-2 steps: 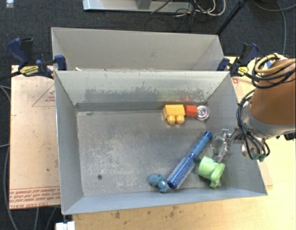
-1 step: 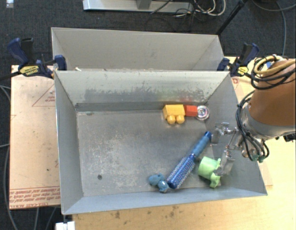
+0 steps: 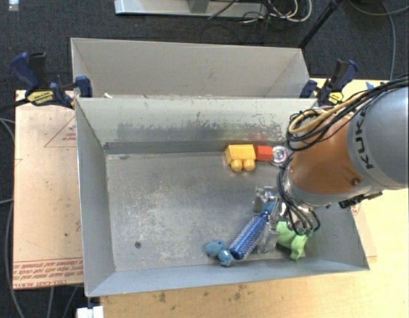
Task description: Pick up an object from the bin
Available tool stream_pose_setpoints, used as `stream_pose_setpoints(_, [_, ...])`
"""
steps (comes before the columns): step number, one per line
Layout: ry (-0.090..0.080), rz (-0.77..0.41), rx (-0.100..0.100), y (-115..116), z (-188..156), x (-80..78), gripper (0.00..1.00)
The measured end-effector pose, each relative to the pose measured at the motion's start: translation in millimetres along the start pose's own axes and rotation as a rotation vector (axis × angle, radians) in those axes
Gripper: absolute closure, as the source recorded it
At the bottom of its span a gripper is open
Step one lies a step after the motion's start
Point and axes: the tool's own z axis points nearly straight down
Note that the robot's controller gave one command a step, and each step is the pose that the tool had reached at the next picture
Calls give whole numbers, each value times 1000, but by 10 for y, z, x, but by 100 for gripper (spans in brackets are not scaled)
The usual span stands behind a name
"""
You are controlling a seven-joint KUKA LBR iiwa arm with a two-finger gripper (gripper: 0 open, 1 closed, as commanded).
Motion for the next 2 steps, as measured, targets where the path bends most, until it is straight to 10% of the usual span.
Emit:
stream_pose_setpoints(1, [-5, 0, 0, -5, -37, -12, 100])
stream_pose_setpoints(2, [-15, -8, 0, 314, -1510, 57, 100])
